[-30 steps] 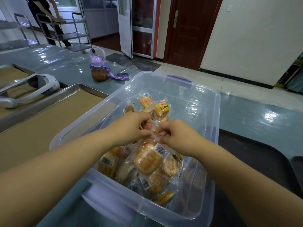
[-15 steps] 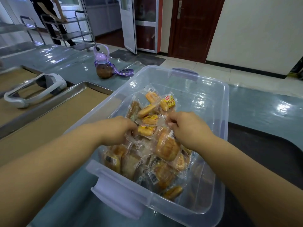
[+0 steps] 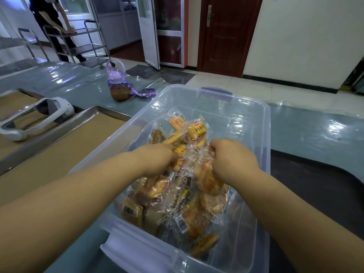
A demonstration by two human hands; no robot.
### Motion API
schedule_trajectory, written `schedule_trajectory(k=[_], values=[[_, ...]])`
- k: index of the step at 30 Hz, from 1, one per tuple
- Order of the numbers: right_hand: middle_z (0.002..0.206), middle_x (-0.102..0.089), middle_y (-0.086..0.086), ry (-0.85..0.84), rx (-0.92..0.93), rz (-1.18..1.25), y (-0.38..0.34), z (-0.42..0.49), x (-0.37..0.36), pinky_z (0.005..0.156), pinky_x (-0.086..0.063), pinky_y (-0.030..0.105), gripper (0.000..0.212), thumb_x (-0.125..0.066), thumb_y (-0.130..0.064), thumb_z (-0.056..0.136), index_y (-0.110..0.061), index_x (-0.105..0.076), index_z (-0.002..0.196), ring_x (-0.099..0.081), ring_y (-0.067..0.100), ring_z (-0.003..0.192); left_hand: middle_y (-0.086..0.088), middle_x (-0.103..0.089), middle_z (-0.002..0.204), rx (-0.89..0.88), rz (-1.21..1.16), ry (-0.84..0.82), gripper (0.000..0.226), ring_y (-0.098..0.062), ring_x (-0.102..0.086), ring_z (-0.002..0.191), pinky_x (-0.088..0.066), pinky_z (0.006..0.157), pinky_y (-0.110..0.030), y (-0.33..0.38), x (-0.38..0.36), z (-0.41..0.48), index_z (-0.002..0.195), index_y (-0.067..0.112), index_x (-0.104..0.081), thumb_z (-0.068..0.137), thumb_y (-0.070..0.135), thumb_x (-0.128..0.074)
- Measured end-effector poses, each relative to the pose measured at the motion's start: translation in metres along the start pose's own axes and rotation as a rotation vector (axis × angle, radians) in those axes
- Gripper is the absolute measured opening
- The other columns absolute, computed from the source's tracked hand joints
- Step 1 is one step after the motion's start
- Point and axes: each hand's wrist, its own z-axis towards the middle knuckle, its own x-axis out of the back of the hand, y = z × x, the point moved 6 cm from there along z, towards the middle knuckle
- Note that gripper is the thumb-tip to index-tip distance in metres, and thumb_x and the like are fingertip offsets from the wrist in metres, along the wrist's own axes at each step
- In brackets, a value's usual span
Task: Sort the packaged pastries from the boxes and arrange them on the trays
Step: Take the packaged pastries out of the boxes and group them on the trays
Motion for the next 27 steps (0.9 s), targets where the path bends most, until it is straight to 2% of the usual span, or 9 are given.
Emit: schedule_trajectory(k=[3, 6, 8, 11, 14, 17, 20, 23, 27], values=[[0.089, -0.056, 0.003, -0.021, -0.043, 0.03, 0.003, 0.001, -0.002, 0.063, -0.038, 0.031, 0.019, -0.043, -0.001, 0.085, -0.019, -0.048, 0.088, -0.051, 0.025, 0.078, -0.003, -0.036, 0.136, -0.029, 0.188, 0.071, 0.031, -0.024, -0.035, 0.117, -0.037, 0.091, -0.034, 0.007, 0.001, 0.009, 0.121, 0.022, -0.06, 0.091, 0.017, -0.053], [0.093, -0.058, 0.002, -0.036, -0.057, 0.056, 0.005, 0.003, -0.003, 0.065, -0.039, 0.031, 0.019, -0.044, -0.002, 0.086, -0.02, -0.049, 0.09, -0.052, 0.025, 0.08, 0.0, -0.026, 0.147, -0.07, 0.29, 0.058, 0.037, -0.027, -0.025, 0.128, -0.029, 0.1, -0.039, 0.015, 0.0, 0.016, 0.128, 0.032, -0.053, 0.092, 0.022, -0.05], [0.094, -0.058, 0.003, -0.045, -0.06, 0.067, 0.005, 0.003, -0.004, 0.065, -0.039, 0.031, 0.02, -0.044, -0.002, 0.086, -0.021, -0.048, 0.09, -0.053, 0.026, 0.08, 0.002, -0.03, 0.144, -0.126, 0.381, 0.057, 0.038, -0.029, -0.022, 0.13, -0.026, 0.101, -0.041, 0.021, -0.003, 0.019, 0.129, 0.033, -0.05, 0.093, 0.024, -0.048], [0.094, -0.058, 0.003, -0.045, -0.071, 0.081, 0.006, 0.003, -0.004, 0.065, -0.039, 0.031, 0.02, -0.045, -0.001, 0.085, -0.02, -0.048, 0.091, -0.052, 0.025, 0.079, 0.003, -0.045, 0.135, -0.156, 0.435, 0.088, 0.036, -0.025, -0.034, 0.126, -0.028, 0.099, -0.039, 0.025, -0.007, 0.024, 0.129, 0.027, -0.052, 0.094, 0.022, -0.044], [0.093, -0.057, 0.003, -0.025, -0.09, 0.092, 0.008, 0.002, -0.002, 0.063, -0.038, 0.03, 0.022, -0.045, 0.0, 0.084, -0.018, -0.053, 0.093, -0.052, 0.024, 0.079, 0.004, -0.056, 0.126, -0.108, 0.339, 0.141, 0.033, -0.02, -0.048, 0.118, -0.036, 0.098, -0.035, 0.022, -0.002, 0.026, 0.125, 0.022, -0.054, 0.094, 0.017, -0.044], [0.096, -0.058, 0.003, 0.004, -0.103, 0.101, 0.009, 0.001, 0.0, 0.062, -0.038, 0.029, 0.023, -0.046, -0.002, 0.086, -0.018, -0.057, 0.099, -0.054, 0.024, 0.081, 0.001, -0.063, 0.105, 0.0, 0.156, 0.258, 0.024, -0.02, -0.059, 0.095, -0.05, 0.084, -0.036, 0.012, 0.016, 0.021, 0.111, 0.017, -0.061, 0.091, 0.014, -0.048], [0.097, -0.059, 0.003, 0.074, -0.113, 0.107, 0.01, -0.001, 0.006, 0.065, -0.041, 0.03, 0.021, -0.044, -0.005, 0.089, -0.017, -0.058, 0.101, -0.055, 0.025, 0.085, -0.002, -0.065, 0.092, 0.113, -0.043, 0.435, 0.02, -0.021, -0.06, 0.08, -0.052, 0.073, -0.038, 0.002, 0.039, 0.003, 0.097, 0.015, -0.064, 0.092, 0.024, -0.047], [0.098, -0.059, 0.004, 0.216, -0.099, 0.126, 0.012, -0.006, 0.019, 0.067, -0.042, 0.033, 0.017, -0.044, -0.008, 0.092, -0.015, -0.058, 0.097, -0.055, 0.026, 0.087, -0.002, -0.067, 0.085, 0.167, -0.162, 0.568, 0.02, -0.019, -0.06, 0.075, -0.05, 0.069, -0.035, -0.002, 0.059, -0.022, 0.089, 0.015, -0.067, 0.089, 0.026, -0.05], [0.096, -0.062, 0.003, 0.541, -0.005, 0.221, 0.018, -0.025, 0.042, 0.072, -0.048, 0.039, 0.018, -0.046, -0.014, 0.095, -0.012, -0.063, 0.099, -0.056, 0.024, 0.088, 0.001, -0.068, 0.083, 0.183, -0.284, 0.733, 0.016, -0.017, -0.06, 0.074, -0.049, 0.066, -0.034, 0.004, 0.087, -0.057, 0.089, 0.016, -0.069, 0.087, 0.025, -0.056]])
